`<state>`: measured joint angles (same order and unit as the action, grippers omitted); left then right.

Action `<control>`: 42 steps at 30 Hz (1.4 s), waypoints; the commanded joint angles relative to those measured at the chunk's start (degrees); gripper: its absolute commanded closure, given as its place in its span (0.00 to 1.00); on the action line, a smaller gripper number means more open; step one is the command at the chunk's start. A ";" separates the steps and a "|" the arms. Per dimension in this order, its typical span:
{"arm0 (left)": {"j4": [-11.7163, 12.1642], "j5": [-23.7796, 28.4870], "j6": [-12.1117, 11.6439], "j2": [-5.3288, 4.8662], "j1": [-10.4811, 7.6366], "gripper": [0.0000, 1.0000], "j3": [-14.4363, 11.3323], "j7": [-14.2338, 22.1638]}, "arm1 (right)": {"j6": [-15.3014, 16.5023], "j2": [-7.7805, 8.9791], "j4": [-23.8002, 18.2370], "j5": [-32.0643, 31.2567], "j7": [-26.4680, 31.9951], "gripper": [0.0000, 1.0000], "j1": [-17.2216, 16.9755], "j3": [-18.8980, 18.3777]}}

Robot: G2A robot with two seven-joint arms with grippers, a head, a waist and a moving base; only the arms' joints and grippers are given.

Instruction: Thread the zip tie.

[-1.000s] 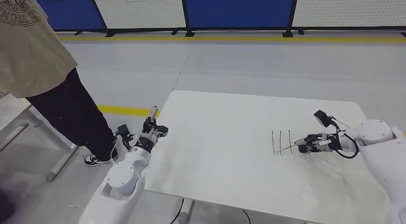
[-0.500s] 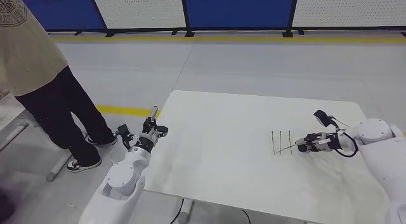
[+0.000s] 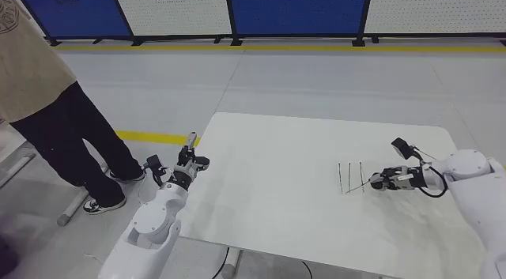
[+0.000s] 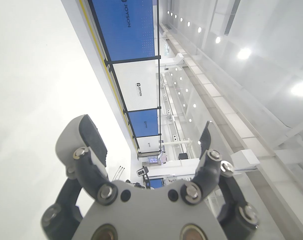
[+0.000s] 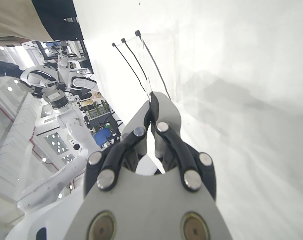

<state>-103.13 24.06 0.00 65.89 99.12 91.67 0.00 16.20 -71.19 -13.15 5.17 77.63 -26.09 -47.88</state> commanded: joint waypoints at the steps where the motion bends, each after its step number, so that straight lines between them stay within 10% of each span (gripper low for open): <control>1: 0.00 0.00 0.00 0.00 0.00 0.00 0.00 0.00 | 1.37 0.30 0.30 0.77 1.14 1.00 0.03 -0.58; 10: 0.00 0.00 0.00 0.00 0.00 0.00 0.00 0.00 | 3.28 2.95 -4.78 5.22 2.01 1.00 -1.87 -3.70; 20: 0.00 0.00 0.00 0.00 0.00 0.00 0.00 0.00 | 3.28 11.64 -32.54 13.69 2.01 1.00 -16.12 -13.56; 28: 0.00 0.00 0.00 0.00 0.00 0.00 0.00 0.00 | 3.04 11.58 -32.66 13.47 1.87 1.00 -16.51 -13.28; 42: 0.00 0.00 0.00 0.00 0.00 0.00 0.00 0.00 | 3.28 7.52 -47.37 21.12 -7.70 1.00 -24.65 -11.15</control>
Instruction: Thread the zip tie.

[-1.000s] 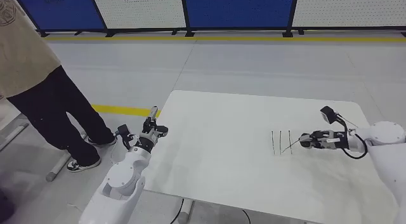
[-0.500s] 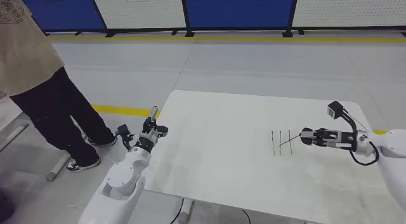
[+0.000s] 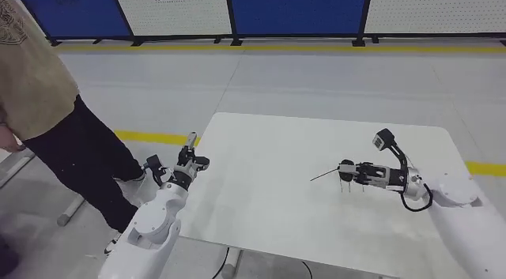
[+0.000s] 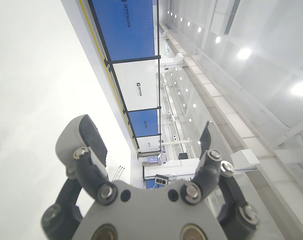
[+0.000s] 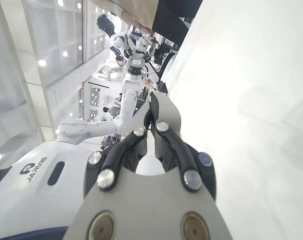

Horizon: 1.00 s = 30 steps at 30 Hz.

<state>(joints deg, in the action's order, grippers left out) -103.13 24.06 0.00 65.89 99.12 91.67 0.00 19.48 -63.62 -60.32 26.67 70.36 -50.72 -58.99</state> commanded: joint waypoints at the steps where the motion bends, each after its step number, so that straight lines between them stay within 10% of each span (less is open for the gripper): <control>1: 0.00 0.00 0.00 0.00 0.00 0.00 0.00 0.00 | 0.00 -0.05 -0.20 -0.38 -0.43 1.00 -0.03 -0.04; 17: -2.45 3.67 0.31 0.53 -1.57 0.00 -2.60 1.66 | 0.00 -0.54 -5.46 2.70 -8.34 1.00 -3.89 -2.07; 26: -6.30 8.57 10.06 1.15 -4.08 0.00 -9.15 5.48 | 0.00 -2.15 -11.38 -6.14 -20.55 1.00 -8.14 -2.63; 30: -6.30 8.57 10.06 1.15 -4.08 0.00 -9.15 5.48 | 0.00 -2.15 -11.38 -6.14 -20.55 1.00 -8.14 -2.63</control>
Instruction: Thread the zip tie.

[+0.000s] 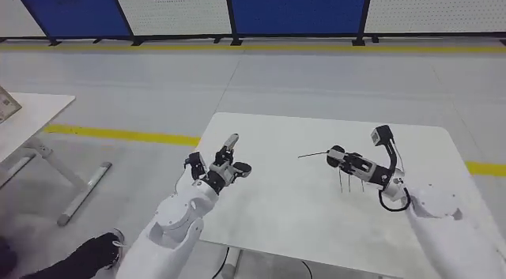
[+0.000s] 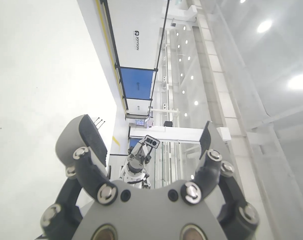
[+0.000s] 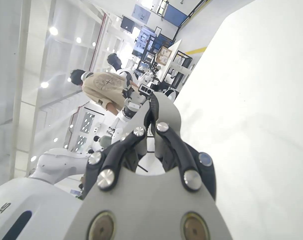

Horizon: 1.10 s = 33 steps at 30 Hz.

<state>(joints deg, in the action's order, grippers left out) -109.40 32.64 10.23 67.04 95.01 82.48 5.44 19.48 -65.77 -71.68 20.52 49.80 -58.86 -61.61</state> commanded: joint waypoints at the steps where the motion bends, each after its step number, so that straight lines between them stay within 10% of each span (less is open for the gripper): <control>1: -0.04 -0.01 -0.17 -0.01 0.04 0.00 0.05 0.04 | 0.00 0.00 -0.01 0.01 0.01 1.00 0.00 -0.01; 10: 0.96 2.82 1.59 -0.16 -0.33 0.00 -0.79 7.50 | -0.31 -0.43 -1.57 -2.21 -3.72 1.00 -0.84 1.43; 16: 2.77 2.88 5.13 -0.10 -2.91 0.00 -6.40 15.62 | 0.00 -2.00 -0.52 -4.86 -8.33 1.00 -0.02 5.83; 30: 5.36 4.19 3.14 0.62 -5.72 0.00 -10.01 12.91 | -0.19 -3.09 2.29 -5.50 -9.90 1.00 1.50 8.26; 33: 6.15 0.39 -0.41 0.93 -6.06 0.00 -11.60 7.90 | -0.11 -3.26 0.65 -7.02 -12.09 1.00 0.19 8.78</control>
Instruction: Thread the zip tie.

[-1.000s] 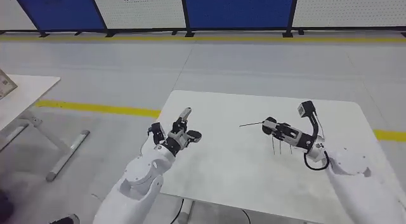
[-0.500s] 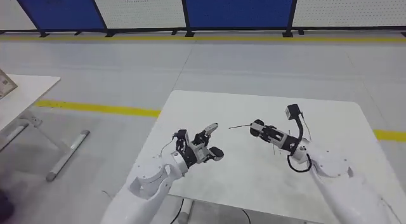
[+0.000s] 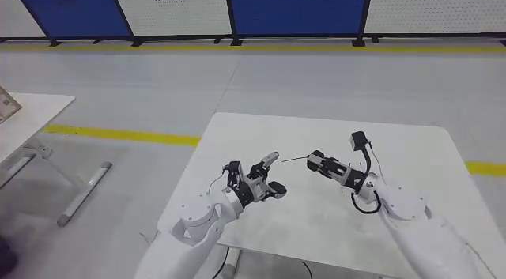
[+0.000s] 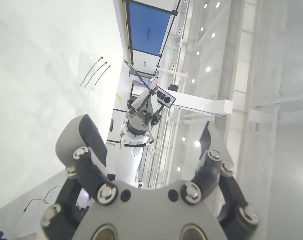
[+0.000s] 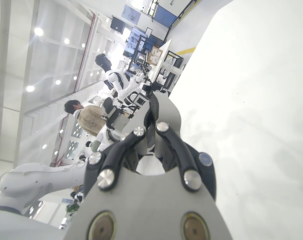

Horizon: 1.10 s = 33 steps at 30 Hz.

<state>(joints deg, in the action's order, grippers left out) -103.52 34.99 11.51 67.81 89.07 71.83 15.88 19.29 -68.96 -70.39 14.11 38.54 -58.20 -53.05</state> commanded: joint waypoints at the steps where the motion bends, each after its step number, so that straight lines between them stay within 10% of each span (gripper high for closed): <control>1: 0.83 -4.08 -3.25 0.35 -0.49 0.00 -1.79 -5.39 | 0.19 -0.15 -1.12 -1.19 -1.25 1.00 -0.82 0.50; 7: 6.30 -6.91 -8.12 2.20 -5.85 0.00 -9.34 -12.85 | 0.18 -0.53 -1.35 -2.74 -2.30 1.00 -1.61 1.03; 33: 11.36 -9.90 -12.01 3.57 -9.35 0.00 -12.91 -19.21 | 0.18 -0.53 -1.35 -2.74 -2.30 1.00 -1.61 1.03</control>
<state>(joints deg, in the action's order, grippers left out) -92.16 25.09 -0.50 71.38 79.72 58.92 -3.32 19.47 -69.49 -71.74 11.37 36.24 -59.81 -52.02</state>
